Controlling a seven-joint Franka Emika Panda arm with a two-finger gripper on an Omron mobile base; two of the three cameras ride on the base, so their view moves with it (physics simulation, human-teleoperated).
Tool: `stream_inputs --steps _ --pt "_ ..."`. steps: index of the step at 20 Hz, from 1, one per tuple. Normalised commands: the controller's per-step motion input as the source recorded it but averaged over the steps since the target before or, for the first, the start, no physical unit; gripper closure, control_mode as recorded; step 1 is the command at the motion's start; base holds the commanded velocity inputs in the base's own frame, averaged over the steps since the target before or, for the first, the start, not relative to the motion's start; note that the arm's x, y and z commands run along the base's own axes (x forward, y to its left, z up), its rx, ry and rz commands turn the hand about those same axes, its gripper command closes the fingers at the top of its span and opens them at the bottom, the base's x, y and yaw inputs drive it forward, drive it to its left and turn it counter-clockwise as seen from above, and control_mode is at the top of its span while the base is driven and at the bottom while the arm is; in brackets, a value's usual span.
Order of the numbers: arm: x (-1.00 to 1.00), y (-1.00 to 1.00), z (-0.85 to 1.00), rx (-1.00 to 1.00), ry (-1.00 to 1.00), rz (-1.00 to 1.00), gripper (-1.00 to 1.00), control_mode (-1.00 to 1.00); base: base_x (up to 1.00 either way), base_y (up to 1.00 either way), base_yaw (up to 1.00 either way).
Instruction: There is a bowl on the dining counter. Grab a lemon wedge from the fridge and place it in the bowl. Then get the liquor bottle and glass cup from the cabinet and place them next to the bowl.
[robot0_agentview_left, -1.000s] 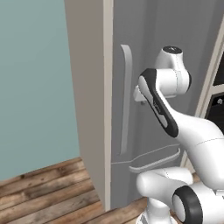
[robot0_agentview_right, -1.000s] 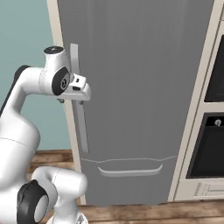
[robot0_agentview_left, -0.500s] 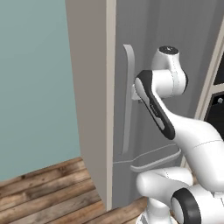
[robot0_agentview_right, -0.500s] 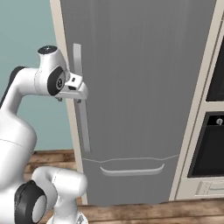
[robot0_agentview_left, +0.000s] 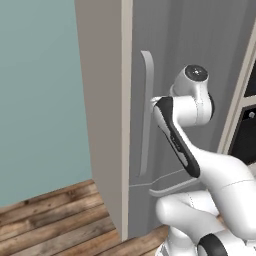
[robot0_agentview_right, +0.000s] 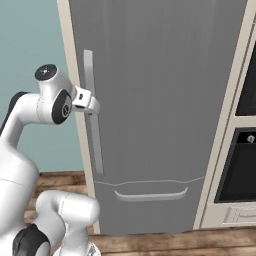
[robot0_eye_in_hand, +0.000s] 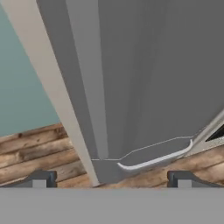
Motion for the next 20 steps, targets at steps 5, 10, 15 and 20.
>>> stream_inputs --steps 5,10,15,20 --pt "0.49 0.14 0.00 0.00 -0.06 0.00 -1.00 -1.00 0.00 0.00 0.00" --pt "0.60 0.06 0.00 0.00 0.00 0.00 -1.00 -1.00 0.00 0.00 0.00" --pt "0.50 0.00 0.00 0.00 0.00 0.00 -1.00 -1.00 0.00 0.00 0.00" --pt "0.29 0.02 -0.02 0.00 -0.02 0.00 -1.00 -1.00 0.00 0.00 0.00"
